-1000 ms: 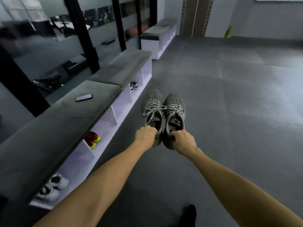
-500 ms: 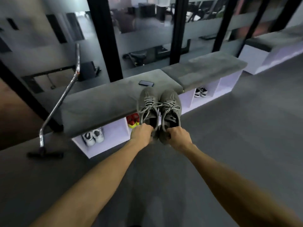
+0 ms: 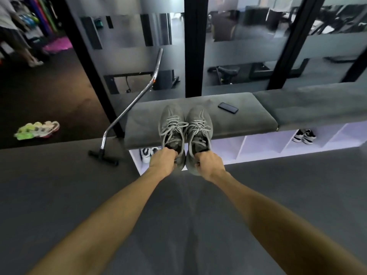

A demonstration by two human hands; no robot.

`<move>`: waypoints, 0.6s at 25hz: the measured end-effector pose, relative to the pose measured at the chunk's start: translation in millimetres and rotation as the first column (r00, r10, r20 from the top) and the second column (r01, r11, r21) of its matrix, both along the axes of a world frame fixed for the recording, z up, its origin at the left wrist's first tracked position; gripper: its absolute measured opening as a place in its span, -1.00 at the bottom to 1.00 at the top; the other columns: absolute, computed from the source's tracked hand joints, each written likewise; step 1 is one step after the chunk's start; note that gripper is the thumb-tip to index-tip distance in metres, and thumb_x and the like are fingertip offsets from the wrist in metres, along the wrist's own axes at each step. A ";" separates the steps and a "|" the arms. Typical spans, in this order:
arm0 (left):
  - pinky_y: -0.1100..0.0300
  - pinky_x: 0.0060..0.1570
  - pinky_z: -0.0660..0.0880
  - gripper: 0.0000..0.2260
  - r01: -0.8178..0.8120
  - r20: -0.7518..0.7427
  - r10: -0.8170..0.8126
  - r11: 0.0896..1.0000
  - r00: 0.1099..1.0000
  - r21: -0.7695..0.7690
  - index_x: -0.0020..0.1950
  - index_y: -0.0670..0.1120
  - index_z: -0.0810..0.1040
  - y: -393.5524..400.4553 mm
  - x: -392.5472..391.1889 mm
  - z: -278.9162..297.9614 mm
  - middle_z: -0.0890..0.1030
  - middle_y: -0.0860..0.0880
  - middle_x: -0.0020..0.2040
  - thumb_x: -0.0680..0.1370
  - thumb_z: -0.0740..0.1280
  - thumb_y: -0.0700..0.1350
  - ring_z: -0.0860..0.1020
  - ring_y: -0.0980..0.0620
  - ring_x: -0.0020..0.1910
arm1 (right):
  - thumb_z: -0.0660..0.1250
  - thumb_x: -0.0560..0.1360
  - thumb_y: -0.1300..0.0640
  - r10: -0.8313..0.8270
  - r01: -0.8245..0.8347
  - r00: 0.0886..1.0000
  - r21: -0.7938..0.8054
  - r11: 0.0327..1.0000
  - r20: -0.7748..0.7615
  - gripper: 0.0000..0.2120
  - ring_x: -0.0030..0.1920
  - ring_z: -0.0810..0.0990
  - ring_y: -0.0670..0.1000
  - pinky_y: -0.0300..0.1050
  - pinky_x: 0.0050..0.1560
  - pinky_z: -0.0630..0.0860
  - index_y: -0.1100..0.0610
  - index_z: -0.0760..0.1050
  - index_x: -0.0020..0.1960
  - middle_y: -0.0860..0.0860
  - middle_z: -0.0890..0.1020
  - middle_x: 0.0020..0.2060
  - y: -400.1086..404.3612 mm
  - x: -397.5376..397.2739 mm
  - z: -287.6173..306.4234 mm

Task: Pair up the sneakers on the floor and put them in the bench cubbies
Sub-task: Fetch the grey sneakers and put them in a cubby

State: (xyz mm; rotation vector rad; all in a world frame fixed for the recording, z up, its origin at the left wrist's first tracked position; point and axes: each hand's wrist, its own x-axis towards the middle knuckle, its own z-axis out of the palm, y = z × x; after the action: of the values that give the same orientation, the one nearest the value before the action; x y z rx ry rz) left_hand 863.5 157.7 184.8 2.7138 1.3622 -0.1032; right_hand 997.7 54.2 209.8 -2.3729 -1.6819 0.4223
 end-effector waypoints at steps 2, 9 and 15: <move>0.07 -0.15 0.44 -0.93 -0.027 -0.017 0.027 1.000 0.999 0.006 -0.03 -0.08 0.60 16.9 0.7 -10.1 0.62 -0.15 -0.01 0.51 0.36 -0.17 0.59 -0.23 0.03 | 0.21 0.52 0.12 0.027 -0.027 1.000 0.004 1.000 -0.003 -0.78 0.07 0.59 0.28 0.00 -0.04 0.49 0.18 0.58 0.05 0.20 0.63 0.01 20.8 3.3 -11.1; 0.08 -0.22 0.40 -0.87 -0.095 -0.068 0.094 0.995 0.993 -0.021 0.00 -0.08 0.60 83.7 22.2 -102.9 0.61 -0.14 -0.03 0.51 0.32 -0.26 0.58 -0.21 0.00 | 0.24 0.52 0.12 0.145 -0.146 0.989 -0.013 0.989 -0.027 -0.77 0.04 0.57 0.28 0.02 -0.08 0.48 0.16 0.55 0.11 0.21 0.61 0.02 101.6 34.1 -116.3; 0.09 -0.23 0.40 -0.88 -0.141 -0.089 0.134 0.987 0.987 -0.078 -0.04 -0.11 0.59 124.2 53.1 -236.3 0.60 -0.12 -0.08 0.49 0.32 -0.28 0.59 -0.18 -0.06 | 0.25 0.51 0.17 0.203 -0.204 0.979 -0.063 0.977 -0.015 -0.84 0.02 0.59 0.27 0.02 -0.10 0.47 0.16 0.54 0.05 0.19 0.62 0.01 152.2 69.9 -253.1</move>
State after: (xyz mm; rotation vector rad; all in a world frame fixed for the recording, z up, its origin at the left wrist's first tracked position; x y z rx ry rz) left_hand 916.6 281.9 -51.4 2.5648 1.5274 -0.2595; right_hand 1067.6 206.4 -43.3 -2.2458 -1.9437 0.5272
